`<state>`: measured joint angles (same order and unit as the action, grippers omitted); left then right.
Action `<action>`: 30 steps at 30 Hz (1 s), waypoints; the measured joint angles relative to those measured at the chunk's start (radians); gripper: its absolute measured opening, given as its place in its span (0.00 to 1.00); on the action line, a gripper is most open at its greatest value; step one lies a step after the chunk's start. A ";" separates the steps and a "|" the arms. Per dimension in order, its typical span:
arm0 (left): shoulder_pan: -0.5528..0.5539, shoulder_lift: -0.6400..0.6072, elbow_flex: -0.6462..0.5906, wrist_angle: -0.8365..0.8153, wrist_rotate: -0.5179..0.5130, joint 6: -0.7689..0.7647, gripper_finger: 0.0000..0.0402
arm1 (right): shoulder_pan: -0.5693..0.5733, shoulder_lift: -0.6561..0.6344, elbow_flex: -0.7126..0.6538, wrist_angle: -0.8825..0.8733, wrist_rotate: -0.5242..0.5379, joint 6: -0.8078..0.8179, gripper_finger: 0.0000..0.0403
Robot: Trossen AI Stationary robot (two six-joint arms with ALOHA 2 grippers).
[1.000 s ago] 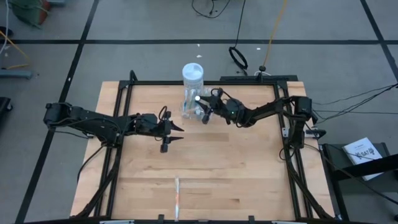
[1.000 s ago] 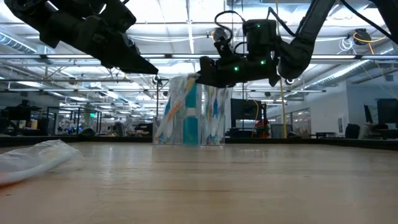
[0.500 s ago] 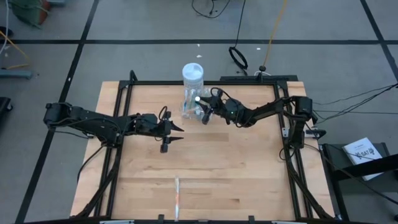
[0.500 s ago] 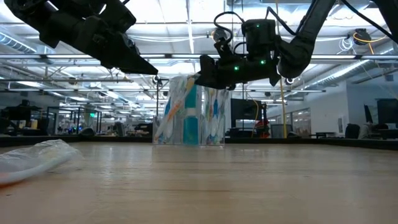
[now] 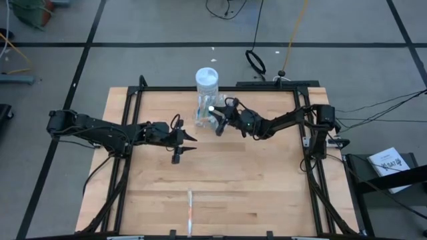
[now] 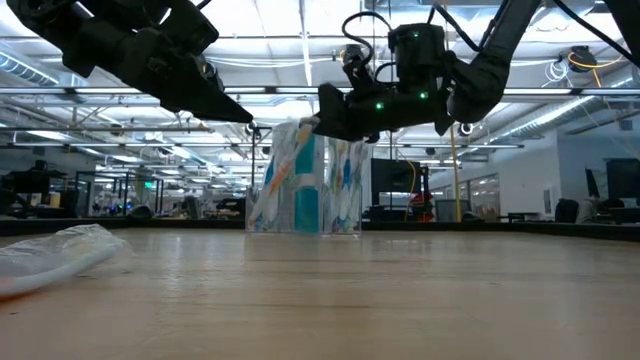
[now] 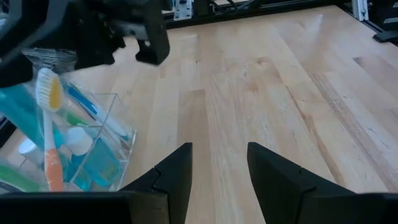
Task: Pick & Place toothbrushing station
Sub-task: Put the blue mouthwash bottle into the transparent organizer
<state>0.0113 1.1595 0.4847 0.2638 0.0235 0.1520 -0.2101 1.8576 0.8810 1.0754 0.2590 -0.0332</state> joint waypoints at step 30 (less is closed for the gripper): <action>0.000 0.000 0.000 0.001 0.000 0.000 0.39 | -0.012 -0.002 0.001 -0.046 0.085 0.046 0.23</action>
<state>0.0116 1.1595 0.4847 0.2644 0.0235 0.1520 -0.2226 1.8561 0.8818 1.0298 0.3443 0.0131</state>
